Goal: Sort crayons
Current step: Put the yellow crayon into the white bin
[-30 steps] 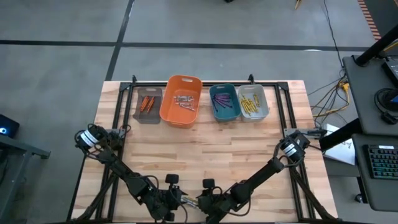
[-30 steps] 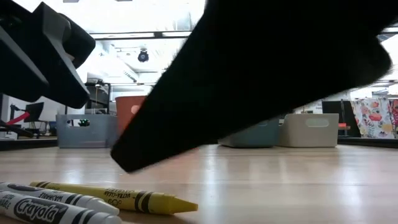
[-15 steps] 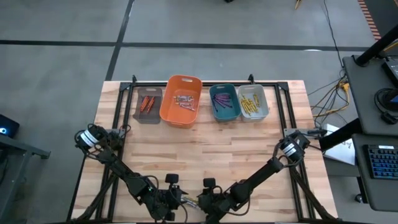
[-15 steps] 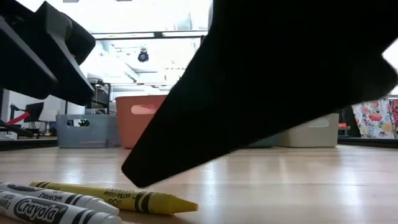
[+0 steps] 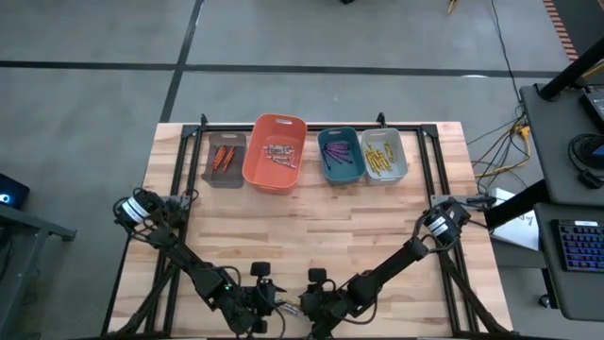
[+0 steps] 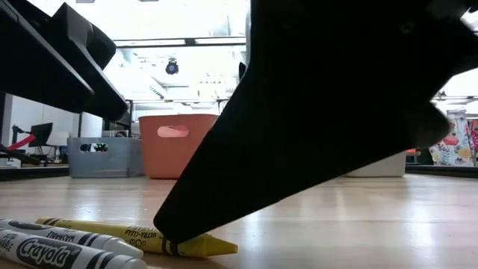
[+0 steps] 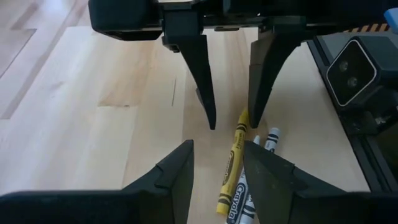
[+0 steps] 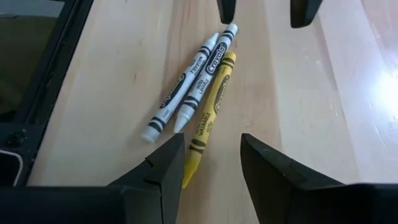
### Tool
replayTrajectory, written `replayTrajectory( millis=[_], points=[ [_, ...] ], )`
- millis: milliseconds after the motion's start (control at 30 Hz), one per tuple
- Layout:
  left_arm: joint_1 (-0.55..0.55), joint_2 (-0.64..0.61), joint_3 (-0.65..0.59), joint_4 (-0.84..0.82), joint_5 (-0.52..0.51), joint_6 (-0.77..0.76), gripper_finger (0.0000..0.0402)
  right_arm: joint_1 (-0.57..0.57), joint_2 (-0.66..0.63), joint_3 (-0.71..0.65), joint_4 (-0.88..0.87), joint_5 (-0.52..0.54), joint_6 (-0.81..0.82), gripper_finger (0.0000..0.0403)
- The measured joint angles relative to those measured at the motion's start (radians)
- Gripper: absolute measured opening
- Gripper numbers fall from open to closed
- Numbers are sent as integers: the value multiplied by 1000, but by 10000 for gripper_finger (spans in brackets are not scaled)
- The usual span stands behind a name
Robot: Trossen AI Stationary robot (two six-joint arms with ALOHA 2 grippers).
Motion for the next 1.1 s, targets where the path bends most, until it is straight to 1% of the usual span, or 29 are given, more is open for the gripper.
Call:
replayTrajectory(
  millis=[200, 600, 1100],
  points=[
    [0, 0, 0, 0, -1, 0, 120, -14, 0, -13, 7, -52, 4, 138],
    [0, 0, 0, 0, -1, -1, 120, -23, 0, -20, 7, -53, 9, 118],
    [0, 0, 0, 0, -1, -9, 120, -38, 0, -21, 4, -49, 27, 60]
  ],
)
